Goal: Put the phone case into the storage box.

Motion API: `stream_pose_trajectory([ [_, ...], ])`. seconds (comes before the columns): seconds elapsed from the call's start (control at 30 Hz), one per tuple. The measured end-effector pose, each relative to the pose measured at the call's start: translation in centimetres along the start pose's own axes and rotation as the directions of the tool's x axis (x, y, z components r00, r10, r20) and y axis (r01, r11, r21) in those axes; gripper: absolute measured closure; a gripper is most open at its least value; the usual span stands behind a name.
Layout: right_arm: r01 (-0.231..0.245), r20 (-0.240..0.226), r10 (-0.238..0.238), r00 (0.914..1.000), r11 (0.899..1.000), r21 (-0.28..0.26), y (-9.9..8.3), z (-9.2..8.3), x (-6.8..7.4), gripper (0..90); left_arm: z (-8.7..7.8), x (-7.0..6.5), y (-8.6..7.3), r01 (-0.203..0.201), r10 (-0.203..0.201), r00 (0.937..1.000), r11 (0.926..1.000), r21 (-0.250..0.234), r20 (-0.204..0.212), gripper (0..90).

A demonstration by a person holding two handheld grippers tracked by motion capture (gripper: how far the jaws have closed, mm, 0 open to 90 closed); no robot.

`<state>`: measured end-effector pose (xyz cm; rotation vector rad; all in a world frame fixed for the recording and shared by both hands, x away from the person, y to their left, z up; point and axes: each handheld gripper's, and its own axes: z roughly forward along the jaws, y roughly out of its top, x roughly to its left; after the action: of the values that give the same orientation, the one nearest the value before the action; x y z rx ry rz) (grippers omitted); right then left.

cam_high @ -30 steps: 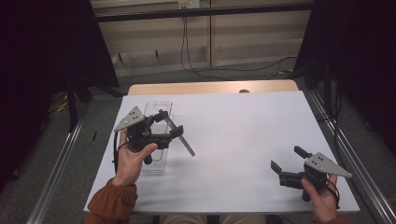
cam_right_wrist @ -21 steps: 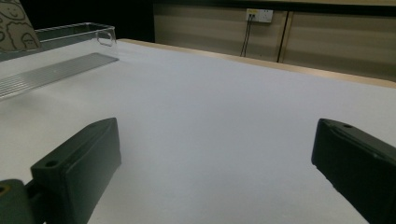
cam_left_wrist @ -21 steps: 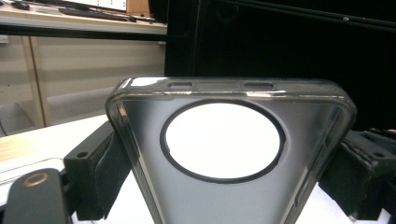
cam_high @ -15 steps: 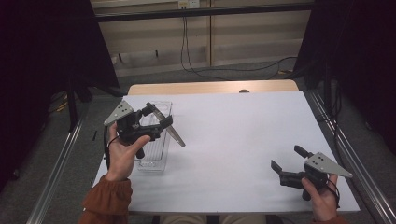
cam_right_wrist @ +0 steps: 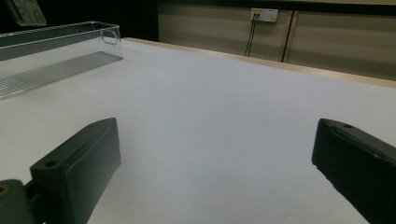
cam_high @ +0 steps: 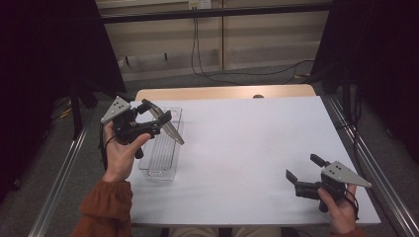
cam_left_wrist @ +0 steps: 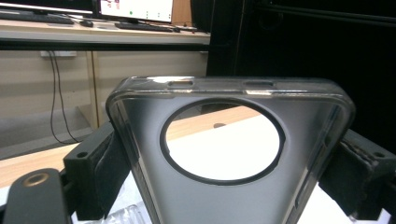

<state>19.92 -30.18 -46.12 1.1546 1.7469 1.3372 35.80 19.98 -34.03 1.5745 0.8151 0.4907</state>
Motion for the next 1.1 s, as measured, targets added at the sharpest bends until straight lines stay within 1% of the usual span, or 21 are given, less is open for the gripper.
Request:
stream_pose_trajectory([
  [0.07, 0.002, -0.004, -0.002, 1.0000, 1.000, 0.000, 0.0, 0.1, 0.0, 0.7, 0.1, 0.2, 0.2, 0.001, -0.001, 1.0000, 1.0000, -0.004, -0.008, 12.1],
  [0.13, 0.006, -0.006, -0.006, 1.0000, 1.000, 0.000, 0.0, 0.0, 0.1, 0.7, 0.1, 0.4, 0.4, 0.005, -0.006, 0.9996, 1.0000, -0.008, -0.029, 12.2],
  [0.17, 0.007, -0.006, -0.008, 1.0000, 1.000, -0.002, 0.0, 0.0, 0.1, 0.7, 0.2, 0.5, 0.5, 0.007, -0.008, 0.9996, 0.9999, -0.010, -0.029, 12.2],
  [0.2, 0.008, -0.008, -0.008, 0.9999, 1.000, -0.001, 0.0, 0.0, 0.1, 0.6, 0.2, 0.7, 0.6, 0.010, -0.010, 0.9991, 0.9999, -0.009, -0.040, 12.1],
  [0.23, 0.007, -0.007, -0.007, 0.9999, 1.000, -0.002, 0.0, 0.0, 0.1, 0.6, 0.3, 0.9, 0.6, 0.008, -0.009, 0.9991, 0.9999, -0.011, -0.042, 12.2],
  [0.3, 0.005, -0.006, -0.005, 1.0000, 1.000, -0.002, 0.0, 0.1, 0.1, 0.6, 0.5, 1.3, 0.7, 0.002, -0.002, 0.9977, 1.0000, -0.002, -0.067, 12.2],
  [0.4, 0.012, -0.010, -0.012, 0.9999, 1.000, -0.001, 0.0, 0.1, 0.1, 0.6, 0.8, 1.8, 0.9, 0.004, -0.004, 0.9966, 1.0000, 0.000, -0.082, 12.2],
  [0.43, 0.013, -0.009, -0.013, 0.9999, 1.000, 0.001, 0.0, 0.1, 0.1, 0.6, 0.9, 1.9, 0.9, 0.010, -0.010, 0.9960, 0.9999, -0.004, -0.089, 12.2],
  [0.5, 0.012, -0.008, -0.012, 0.9999, 1.000, 0.001, 0.0, 0.1, 0.1, 0.6, 1.3, 2.2, 1.0, 0.008, -0.007, 0.9941, 1.0000, 0.002, -0.108, 12.2],
  [0.57, 0.011, -0.004, -0.011, 0.9999, 1.000, -0.002, 0.0, 0.1, 0.1, 0.6, 1.6, 2.3, 1.0, 0.005, -0.004, 0.9933, 1.0000, 0.004, -0.115, 12.2],
  [0.67, 0.011, -0.007, -0.011, 0.9999, 1.000, 0.001, 0.0, 0.0, 0.1, 0.6, 2.1, 2.8, 0.9, 0.003, -0.002, 0.9898, 1.0000, 0.008, -0.143, 12.2],
  [0.77, 0.015, -0.008, -0.015, 0.9998, 1.000, -0.002, 0.0, 0.1, 0.1, 0.6, 2.5, 3.3, 0.9, 0.007, -0.003, 0.9862, 0.9997, 0.024, -0.166, 12.2],
  [0.8, 0.016, -0.007, -0.016, 0.9999, 1.000, -0.002, 0.0, 0.1, 0.1, 0.6, 2.7, 3.4, 0.8, 0.009, -0.006, 0.9864, 0.9998, 0.017, -0.164, 12.2],
  [0.87, 0.011, -0.007, -0.011, 0.9999, 1.000, 0.000, 0.0, 0.0, 0.1, 0.6, 3.1, 3.6, 0.7, 0.016, -0.013, 0.9822, 0.9998, 0.012, -0.187, 12.2],
  [0.9, 0.011, -0.007, -0.011, 0.9999, 1.000, 0.000, 0.0, 0.0, 0.1, 0.6, 3.3, 3.7, 0.7, 0.012, -0.010, 0.9816, 0.9999, 0.008, -0.191, 12.1],
  [0.93, 0.011, -0.006, -0.011, 0.9999, 1.000, 0.001, 0.0, 0.0, 0.1, 0.6, 3.4, 3.9, 0.7, 0.001, 0.001, 0.9790, 1.0000, 0.010, -0.204, 12.1],
  [0.97, 0.011, -0.005, -0.011, 0.9999, 1.000, 0.000, 0.0, 0.0, 0.1, 0.6, 3.6, 3.9, 0.6, 0.003, -0.001, 0.9779, 0.9999, 0.011, -0.209, 12.2],
  [1.1, 0.012, -0.006, -0.012, 0.9999, 1.000, 0.001, 0.0, 0.0, 0.1, 0.6, 4.3, 4.1, 0.6, -0.006, 0.010, 0.9755, 0.9998, 0.021, -0.220, 12.2],
])
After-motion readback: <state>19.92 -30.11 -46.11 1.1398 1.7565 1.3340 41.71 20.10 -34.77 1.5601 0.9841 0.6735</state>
